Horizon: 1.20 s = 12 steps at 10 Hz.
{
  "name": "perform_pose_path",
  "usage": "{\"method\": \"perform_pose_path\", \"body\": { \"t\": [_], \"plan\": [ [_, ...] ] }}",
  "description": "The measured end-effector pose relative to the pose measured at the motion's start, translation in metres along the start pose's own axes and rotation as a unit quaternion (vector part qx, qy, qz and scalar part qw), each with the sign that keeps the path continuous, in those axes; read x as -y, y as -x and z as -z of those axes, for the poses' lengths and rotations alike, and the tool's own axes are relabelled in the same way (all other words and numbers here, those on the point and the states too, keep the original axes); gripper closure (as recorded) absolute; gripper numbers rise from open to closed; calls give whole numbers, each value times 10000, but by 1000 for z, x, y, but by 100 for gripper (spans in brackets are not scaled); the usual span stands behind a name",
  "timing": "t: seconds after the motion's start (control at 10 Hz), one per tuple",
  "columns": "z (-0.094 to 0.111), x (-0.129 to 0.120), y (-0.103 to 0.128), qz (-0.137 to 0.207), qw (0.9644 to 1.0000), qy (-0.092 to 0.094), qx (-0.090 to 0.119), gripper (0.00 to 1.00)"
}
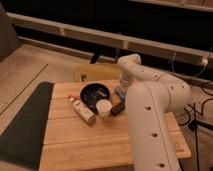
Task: Wipe the white sponge on the table
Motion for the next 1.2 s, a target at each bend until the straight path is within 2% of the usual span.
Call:
{"method": "perform_pose_path", "body": {
  "t": [0.2,0.4,0.8,1.2],
  "plan": [
    [-5,8,13,6,9999,-160,-3,100],
    [-10,1,33,178,9997,-180,17,100],
    [-13,-37,51,476,9987,168,60,98],
    [-11,-55,43,469,9977,491,-57,56]
  ]
}}
